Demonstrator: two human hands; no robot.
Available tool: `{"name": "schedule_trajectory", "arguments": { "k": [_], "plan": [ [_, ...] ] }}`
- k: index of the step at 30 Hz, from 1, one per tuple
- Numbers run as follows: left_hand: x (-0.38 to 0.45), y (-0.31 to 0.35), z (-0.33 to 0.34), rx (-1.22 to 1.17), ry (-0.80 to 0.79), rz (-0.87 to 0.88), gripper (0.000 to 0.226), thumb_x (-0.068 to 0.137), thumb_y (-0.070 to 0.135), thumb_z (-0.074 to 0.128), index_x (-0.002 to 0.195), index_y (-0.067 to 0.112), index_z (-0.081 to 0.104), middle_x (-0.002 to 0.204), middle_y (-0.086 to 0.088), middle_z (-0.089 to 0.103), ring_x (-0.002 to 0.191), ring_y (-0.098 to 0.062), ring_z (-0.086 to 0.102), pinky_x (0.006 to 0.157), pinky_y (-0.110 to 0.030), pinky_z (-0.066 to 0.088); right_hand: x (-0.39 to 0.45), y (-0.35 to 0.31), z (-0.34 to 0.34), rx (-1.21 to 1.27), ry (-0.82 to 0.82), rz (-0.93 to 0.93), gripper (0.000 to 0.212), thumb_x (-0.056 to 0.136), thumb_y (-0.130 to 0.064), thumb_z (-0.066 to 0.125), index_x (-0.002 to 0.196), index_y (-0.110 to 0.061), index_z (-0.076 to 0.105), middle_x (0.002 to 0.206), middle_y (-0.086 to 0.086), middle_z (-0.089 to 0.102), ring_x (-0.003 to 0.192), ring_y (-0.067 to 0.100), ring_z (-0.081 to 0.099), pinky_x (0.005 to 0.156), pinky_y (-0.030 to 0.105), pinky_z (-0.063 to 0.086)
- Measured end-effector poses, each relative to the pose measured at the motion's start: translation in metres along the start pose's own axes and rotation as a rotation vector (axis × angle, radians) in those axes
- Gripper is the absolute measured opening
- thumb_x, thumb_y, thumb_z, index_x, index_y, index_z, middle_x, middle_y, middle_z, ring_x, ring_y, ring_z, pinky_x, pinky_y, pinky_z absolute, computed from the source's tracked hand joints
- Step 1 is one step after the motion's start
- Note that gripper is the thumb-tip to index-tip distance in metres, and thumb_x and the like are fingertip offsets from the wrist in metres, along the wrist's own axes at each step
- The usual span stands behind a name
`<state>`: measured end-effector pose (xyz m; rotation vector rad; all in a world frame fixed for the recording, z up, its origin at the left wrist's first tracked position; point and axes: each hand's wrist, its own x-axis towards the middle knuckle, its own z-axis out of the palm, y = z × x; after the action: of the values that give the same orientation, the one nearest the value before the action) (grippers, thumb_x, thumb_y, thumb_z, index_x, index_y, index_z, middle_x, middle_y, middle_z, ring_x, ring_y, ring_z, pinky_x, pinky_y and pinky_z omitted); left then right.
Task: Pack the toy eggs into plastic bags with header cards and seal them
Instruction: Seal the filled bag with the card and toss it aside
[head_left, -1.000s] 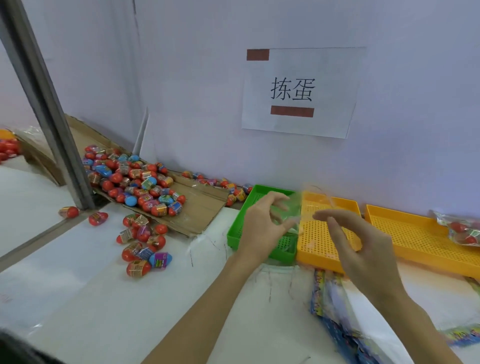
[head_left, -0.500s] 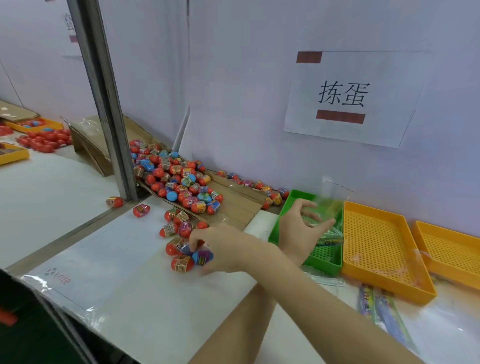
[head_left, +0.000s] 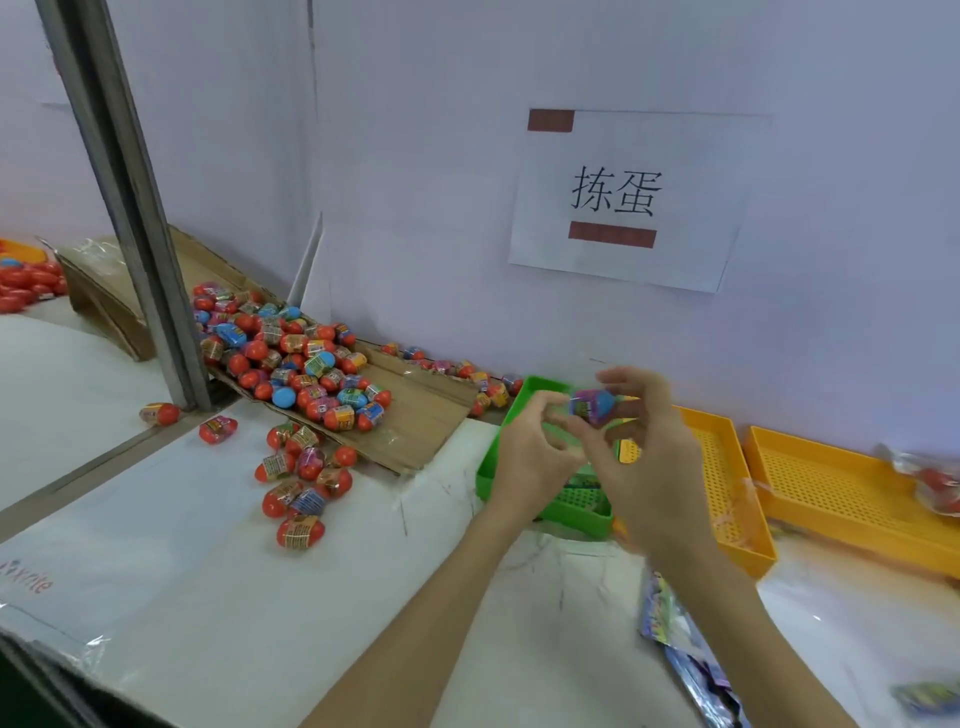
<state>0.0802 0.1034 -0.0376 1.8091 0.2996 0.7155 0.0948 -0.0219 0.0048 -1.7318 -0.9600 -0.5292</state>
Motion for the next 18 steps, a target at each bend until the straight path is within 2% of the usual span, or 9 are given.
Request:
{"name": "schedule_trajectory", "arguments": {
  "k": [2, 5, 9, 12, 15, 18],
  "plan": [
    [-0.001, 0.005, 0.003, 0.029, -0.001, 0.077, 0.045, 0.083, 0.025, 0.088, 0.121, 0.021, 0.065, 0.099, 0.009, 0.069, 0.085, -0.014, 0.068, 0.079, -0.029, 0.059, -0.004, 0.02, -0.022, 0.076, 0.13, 0.049, 0.04, 0.088, -0.011, 0.08, 0.118, -0.025, 0.057, 0.108, -0.002, 0.068, 0.086, 0.014, 0.067, 0.071, 0.03, 0.059],
    [-0.006, 0.008, 0.006, 0.085, -0.032, 0.25, 0.048, 0.08, 0.034, 0.09, 0.119, 0.022, 0.065, 0.096, 0.009, 0.068, 0.079, -0.012, 0.065, 0.072, -0.03, 0.057, -0.01, 0.033, -0.039, 0.111, 0.217, 0.093, 0.036, 0.09, -0.007, 0.078, 0.119, -0.021, 0.06, 0.114, 0.004, 0.068, 0.099, 0.018, 0.068, 0.077, 0.035, 0.06],
    [-0.006, 0.006, 0.01, 0.203, -0.03, 0.443, 0.048, 0.083, 0.035, 0.086, 0.124, 0.02, 0.065, 0.1, 0.011, 0.066, 0.079, -0.01, 0.063, 0.071, -0.027, 0.055, -0.007, 0.031, -0.04, -0.019, 0.156, -0.008, 0.03, 0.093, -0.004, 0.074, 0.119, -0.018, 0.069, 0.113, 0.0, 0.065, 0.103, 0.011, 0.066, 0.08, 0.016, 0.056],
    [-0.006, 0.003, 0.011, 0.269, -0.044, 0.511, 0.046, 0.087, 0.039, 0.082, 0.125, 0.019, 0.065, 0.105, 0.01, 0.067, 0.079, -0.009, 0.061, 0.071, -0.024, 0.052, -0.009, 0.031, -0.045, -0.105, 0.033, -0.079, 0.023, 0.097, -0.005, 0.068, 0.115, -0.017, 0.074, 0.112, -0.002, 0.068, 0.1, 0.009, 0.064, 0.08, 0.015, 0.054],
    [-0.011, 0.004, 0.013, 0.33, -0.077, 0.54, 0.048, 0.091, 0.046, 0.074, 0.128, 0.017, 0.065, 0.112, 0.007, 0.068, 0.083, -0.012, 0.064, 0.073, -0.032, 0.054, -0.012, 0.033, -0.048, -0.16, 0.015, -0.069, 0.022, 0.097, -0.013, 0.069, 0.119, -0.015, 0.073, 0.109, -0.001, 0.072, 0.092, 0.011, 0.066, 0.075, 0.017, 0.054],
    [-0.012, 0.008, 0.014, 0.371, -0.058, 0.571, 0.045, 0.093, 0.048, 0.07, 0.125, 0.016, 0.068, 0.109, 0.005, 0.068, 0.085, -0.012, 0.065, 0.074, -0.035, 0.055, -0.013, 0.035, -0.051, -0.215, 0.006, -0.067, 0.021, 0.096, -0.017, 0.071, 0.116, -0.014, 0.073, 0.104, -0.002, 0.075, 0.085, 0.002, 0.061, 0.074, 0.004, 0.047]
  ]
}}
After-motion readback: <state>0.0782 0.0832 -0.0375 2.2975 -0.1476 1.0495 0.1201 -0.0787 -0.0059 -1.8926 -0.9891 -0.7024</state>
